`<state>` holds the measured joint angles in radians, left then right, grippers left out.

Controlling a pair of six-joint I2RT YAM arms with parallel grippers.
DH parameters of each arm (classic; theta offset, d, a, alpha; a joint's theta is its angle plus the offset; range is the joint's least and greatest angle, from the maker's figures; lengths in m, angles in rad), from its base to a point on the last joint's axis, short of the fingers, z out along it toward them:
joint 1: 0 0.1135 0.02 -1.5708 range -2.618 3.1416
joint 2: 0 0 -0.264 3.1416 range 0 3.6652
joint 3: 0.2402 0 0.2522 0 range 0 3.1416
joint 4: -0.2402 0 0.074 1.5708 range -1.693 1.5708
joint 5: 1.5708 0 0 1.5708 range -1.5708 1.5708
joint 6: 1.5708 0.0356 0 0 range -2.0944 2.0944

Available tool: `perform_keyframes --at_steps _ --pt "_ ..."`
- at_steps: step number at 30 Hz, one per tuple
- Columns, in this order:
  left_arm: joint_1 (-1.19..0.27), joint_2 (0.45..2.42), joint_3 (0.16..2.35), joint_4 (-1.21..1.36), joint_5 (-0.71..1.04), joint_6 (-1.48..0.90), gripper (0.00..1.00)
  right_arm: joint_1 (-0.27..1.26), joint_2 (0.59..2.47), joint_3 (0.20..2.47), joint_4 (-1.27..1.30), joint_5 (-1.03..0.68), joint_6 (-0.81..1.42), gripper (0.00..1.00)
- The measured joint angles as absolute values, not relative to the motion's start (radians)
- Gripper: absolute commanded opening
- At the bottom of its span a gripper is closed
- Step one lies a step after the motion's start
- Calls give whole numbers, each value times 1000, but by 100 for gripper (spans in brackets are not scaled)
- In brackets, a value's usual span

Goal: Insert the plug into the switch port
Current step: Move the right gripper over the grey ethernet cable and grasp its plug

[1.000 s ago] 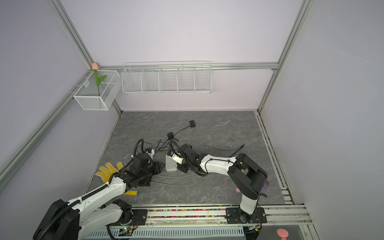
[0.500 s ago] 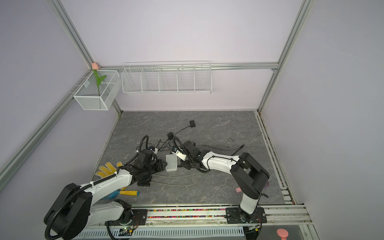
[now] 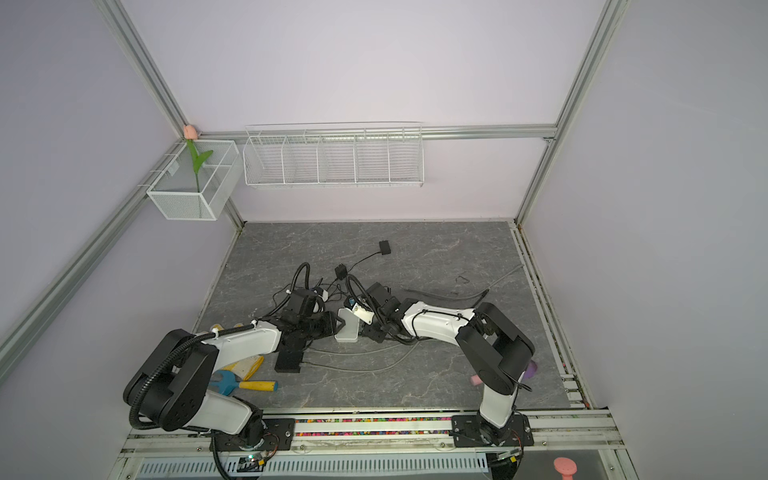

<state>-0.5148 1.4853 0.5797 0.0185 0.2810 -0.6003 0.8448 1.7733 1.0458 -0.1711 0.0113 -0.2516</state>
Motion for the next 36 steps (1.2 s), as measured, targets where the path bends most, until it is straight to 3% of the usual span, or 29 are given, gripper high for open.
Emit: perform_keyframes --at_steps 4,9,15,23,36 --pt "-515 1467 580 6 284 -597 33 761 1764 1049 -176 43 -213 34" --pt "-515 1328 580 -51 265 -590 34 672 1746 1154 -260 113 -181 53" --pt "-514 1063 559 -103 236 -590 36 522 1835 1419 -412 126 -159 55" --pt "-513 740 409 -171 235 -620 38 476 2008 1455 -566 154 -200 56" --pt "-513 600 384 -273 233 -637 38 477 2074 1493 -632 142 -253 56"
